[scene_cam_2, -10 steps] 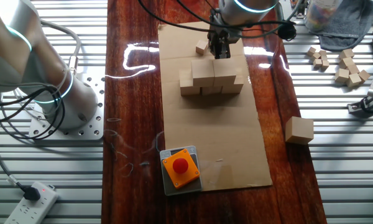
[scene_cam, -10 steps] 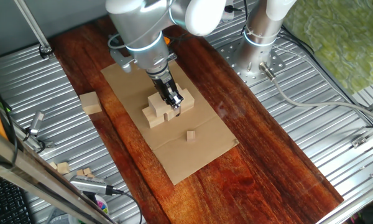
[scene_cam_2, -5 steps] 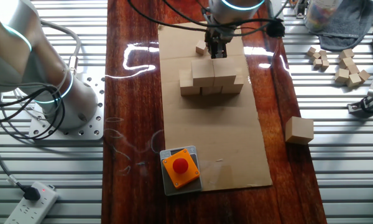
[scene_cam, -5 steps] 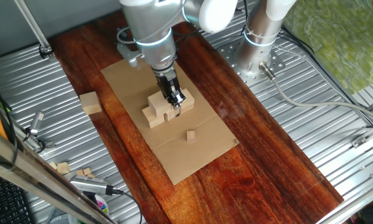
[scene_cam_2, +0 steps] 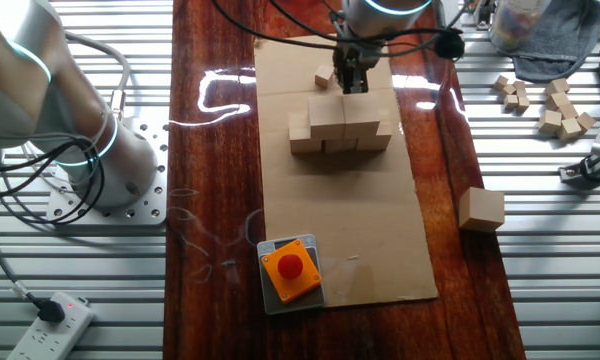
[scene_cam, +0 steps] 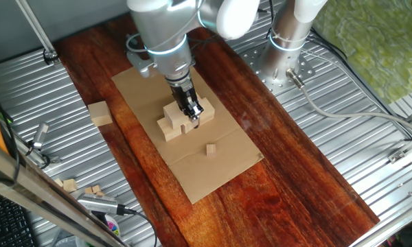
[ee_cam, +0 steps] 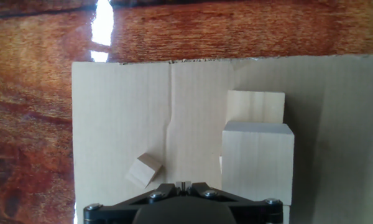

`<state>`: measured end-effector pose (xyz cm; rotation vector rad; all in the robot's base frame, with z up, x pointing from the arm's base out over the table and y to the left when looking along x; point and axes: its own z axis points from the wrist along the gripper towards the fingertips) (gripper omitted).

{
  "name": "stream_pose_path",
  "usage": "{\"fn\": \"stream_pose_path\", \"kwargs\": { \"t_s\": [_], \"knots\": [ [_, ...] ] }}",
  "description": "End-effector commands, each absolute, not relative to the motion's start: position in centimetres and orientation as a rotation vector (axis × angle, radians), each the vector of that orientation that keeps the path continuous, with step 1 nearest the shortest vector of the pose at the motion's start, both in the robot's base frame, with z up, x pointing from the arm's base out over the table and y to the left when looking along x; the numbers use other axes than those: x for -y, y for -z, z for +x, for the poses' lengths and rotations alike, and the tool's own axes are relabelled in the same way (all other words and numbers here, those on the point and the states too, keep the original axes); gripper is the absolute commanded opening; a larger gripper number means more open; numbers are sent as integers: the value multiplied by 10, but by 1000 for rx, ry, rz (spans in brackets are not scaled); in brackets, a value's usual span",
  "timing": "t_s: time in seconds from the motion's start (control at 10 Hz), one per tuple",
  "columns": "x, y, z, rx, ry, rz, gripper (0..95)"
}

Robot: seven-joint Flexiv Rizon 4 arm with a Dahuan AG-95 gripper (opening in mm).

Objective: Stack the blocks into a pyramid shape

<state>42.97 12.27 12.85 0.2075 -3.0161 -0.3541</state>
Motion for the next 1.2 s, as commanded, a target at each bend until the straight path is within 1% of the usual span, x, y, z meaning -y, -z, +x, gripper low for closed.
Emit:
{"fn": "stream_pose_path", "kwargs": {
  "t_s": [0.1,0.6,0.9,1.2],
  "knots": [
    [-124,-128,432,3008,283,329,0],
    [-120,-127,435,3004,257,408,0],
    [-97,-124,450,2993,254,478,0],
    [-101,-131,450,2987,248,453,0]
  ]
}}
